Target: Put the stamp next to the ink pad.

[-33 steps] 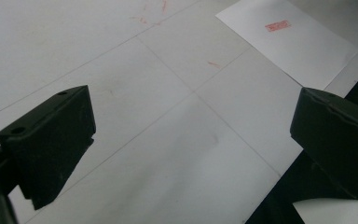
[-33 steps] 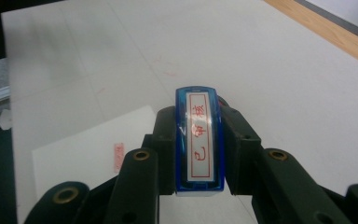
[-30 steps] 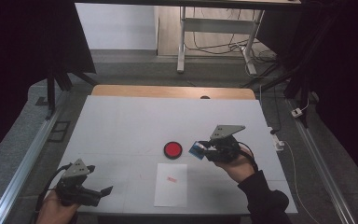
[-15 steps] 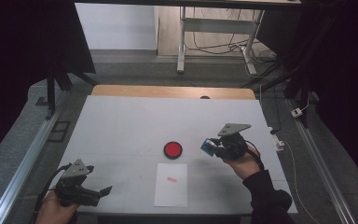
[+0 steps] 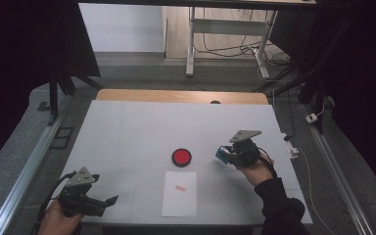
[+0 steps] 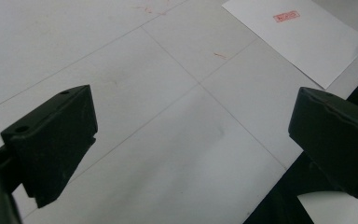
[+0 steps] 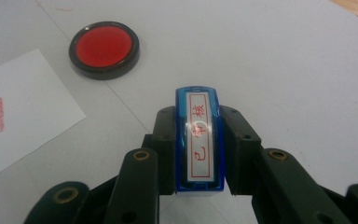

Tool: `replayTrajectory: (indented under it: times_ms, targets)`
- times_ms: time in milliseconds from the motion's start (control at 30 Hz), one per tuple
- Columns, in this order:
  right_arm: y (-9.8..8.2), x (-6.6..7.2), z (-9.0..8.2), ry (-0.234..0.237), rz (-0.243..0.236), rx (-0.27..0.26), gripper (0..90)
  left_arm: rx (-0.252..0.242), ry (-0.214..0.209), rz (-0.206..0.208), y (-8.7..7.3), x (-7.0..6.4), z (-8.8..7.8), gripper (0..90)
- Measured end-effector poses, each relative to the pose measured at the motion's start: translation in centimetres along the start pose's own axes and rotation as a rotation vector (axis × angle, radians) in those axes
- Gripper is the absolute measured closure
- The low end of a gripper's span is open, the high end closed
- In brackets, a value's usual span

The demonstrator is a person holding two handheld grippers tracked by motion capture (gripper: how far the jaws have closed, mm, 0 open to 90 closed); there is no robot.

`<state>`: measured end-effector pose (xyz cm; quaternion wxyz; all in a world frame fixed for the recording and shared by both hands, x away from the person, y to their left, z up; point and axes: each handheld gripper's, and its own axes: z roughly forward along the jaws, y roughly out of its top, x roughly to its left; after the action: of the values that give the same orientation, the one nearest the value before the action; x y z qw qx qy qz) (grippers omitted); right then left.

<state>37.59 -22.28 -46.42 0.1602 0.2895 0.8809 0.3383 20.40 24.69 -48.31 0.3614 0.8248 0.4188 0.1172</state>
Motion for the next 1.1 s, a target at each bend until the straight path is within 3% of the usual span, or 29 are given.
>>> replayTrajectory:
  times_ms: [200, 767, 933, 1100]
  targets:
    - [-0.5, -0.5, 0.7, 0.011, 0.028, 0.022, 70.0, 0.003, -0.002, 0.004, 0.0, 0.0, 0.0, 1.9]
    - [-1.2, -1.0, 2.0, 0.024, 0.047, 0.075, 68.7, 0.027, -0.008, 0.027, 0.1, -0.2, 0.3, 2.9]
    - [-1.0, -0.9, 1.7, 0.013, 0.061, 0.054, 60.4, 0.028, -0.008, 0.028, 0.1, -0.2, 0.3, 3.0]
    - [-0.8, -0.7, 1.5, -0.002, 0.076, 0.04, 46.8, 0.026, -0.008, 0.029, 0.1, -0.2, 0.2, 3.1]
